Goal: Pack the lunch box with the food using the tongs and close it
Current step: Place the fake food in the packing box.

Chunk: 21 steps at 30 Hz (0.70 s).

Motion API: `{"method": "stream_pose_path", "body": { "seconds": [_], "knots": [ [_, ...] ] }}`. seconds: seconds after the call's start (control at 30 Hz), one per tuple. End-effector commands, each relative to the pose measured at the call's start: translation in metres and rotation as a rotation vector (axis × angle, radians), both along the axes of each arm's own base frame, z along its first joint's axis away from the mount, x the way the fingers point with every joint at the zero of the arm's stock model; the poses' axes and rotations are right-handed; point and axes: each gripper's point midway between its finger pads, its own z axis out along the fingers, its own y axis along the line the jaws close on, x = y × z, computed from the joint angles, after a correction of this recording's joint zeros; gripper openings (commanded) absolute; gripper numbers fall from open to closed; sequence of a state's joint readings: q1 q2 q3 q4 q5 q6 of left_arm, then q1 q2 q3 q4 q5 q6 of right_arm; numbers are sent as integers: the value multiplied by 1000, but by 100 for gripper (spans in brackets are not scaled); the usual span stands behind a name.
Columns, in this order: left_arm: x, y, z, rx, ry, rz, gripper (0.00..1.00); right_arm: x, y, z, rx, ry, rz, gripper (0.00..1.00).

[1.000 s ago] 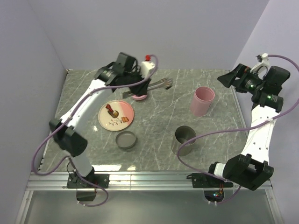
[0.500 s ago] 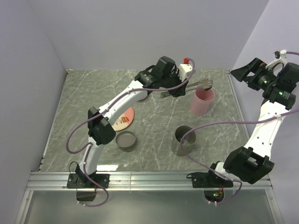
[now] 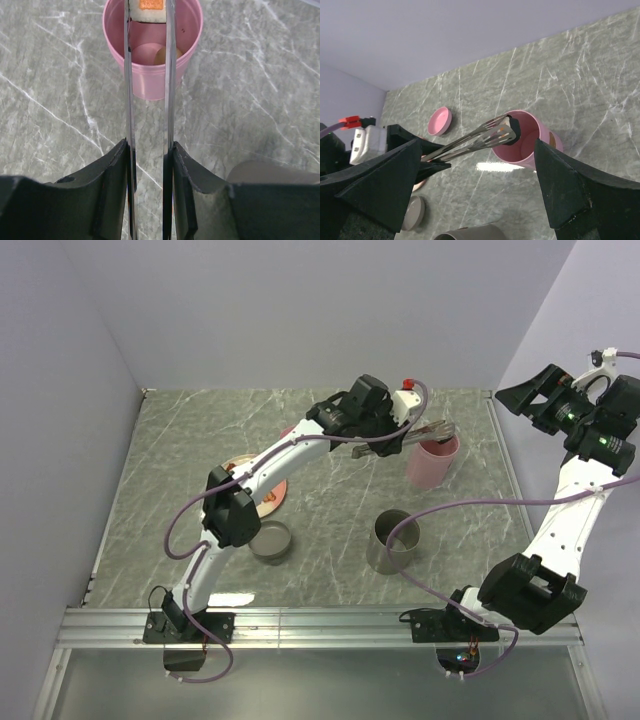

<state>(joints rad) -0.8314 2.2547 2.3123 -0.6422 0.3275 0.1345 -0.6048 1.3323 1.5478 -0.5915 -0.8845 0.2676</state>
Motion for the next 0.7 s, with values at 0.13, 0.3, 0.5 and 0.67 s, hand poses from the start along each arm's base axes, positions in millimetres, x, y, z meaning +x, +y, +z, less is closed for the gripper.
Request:
{"method": "stream_pose_path", "body": {
  "seconds": [0.13,0.3,0.5,0.67],
  "knots": [
    [13,-9,43,-89,-103,25,43,3,-1,3,-1,-21,20,100],
    [11,-4,61,-105,-129,37,59,1,2,3,5,-23,33,100],
    [6,5,80,-117,-152,49,60,-2,4,10,2,-31,35,100],
    [-7,31,110,-126,-174,62,59,-6,7,19,-7,-34,46,100]
  ]
}}
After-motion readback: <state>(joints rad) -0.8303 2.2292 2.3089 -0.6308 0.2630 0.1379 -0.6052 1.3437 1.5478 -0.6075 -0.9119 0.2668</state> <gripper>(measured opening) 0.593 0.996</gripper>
